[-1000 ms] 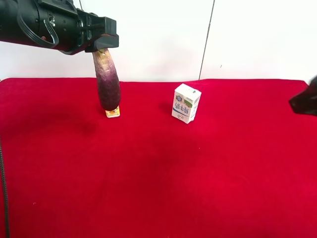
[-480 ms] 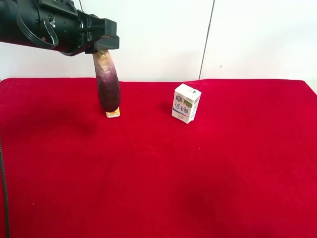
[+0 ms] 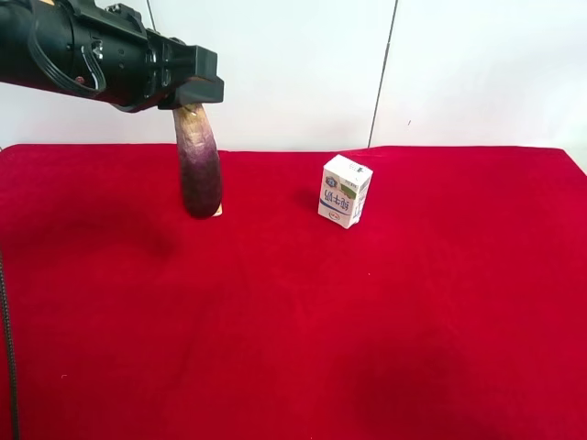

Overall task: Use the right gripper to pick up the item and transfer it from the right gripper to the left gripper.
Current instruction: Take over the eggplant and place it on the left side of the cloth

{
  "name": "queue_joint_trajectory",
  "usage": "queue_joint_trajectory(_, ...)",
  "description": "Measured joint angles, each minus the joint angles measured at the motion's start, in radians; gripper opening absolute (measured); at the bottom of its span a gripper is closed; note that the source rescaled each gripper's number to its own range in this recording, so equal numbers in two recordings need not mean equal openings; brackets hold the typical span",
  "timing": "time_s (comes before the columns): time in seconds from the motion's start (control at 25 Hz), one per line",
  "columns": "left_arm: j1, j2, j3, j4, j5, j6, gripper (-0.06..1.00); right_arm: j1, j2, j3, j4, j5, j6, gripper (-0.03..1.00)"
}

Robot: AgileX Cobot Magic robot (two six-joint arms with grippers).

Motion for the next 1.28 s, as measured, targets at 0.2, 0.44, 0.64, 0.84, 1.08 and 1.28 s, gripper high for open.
queue_joint_trajectory(0.2,0.002,0.000,0.000,0.066,0.010,-0.001,0.01,0.000,-0.021,0.005,0.131,-0.001,-0.172,0.60)
queue_joint_trajectory(0.44,0.003,0.000,0.000,0.156,0.049,-0.039,0.01,0.001,-0.052,0.005,0.192,-0.002,-0.265,0.60)
queue_joint_trajectory(0.64,0.003,0.001,0.000,0.317,0.126,-0.152,0.01,0.001,-0.055,0.005,0.192,-0.002,-0.264,0.60)
queue_joint_trajectory(0.84,0.004,0.046,0.000,0.521,0.193,-0.302,0.01,0.001,-0.055,0.005,0.189,-0.002,-0.259,0.60)
queue_joint_trajectory(1.08,0.004,0.065,0.000,0.651,0.217,-0.382,0.01,-0.116,-0.056,0.005,0.189,-0.002,-0.257,0.60)
queue_joint_trajectory(1.28,0.056,0.065,0.000,0.684,0.250,-0.392,0.01,-0.313,-0.056,0.005,0.189,-0.002,-0.257,0.60)
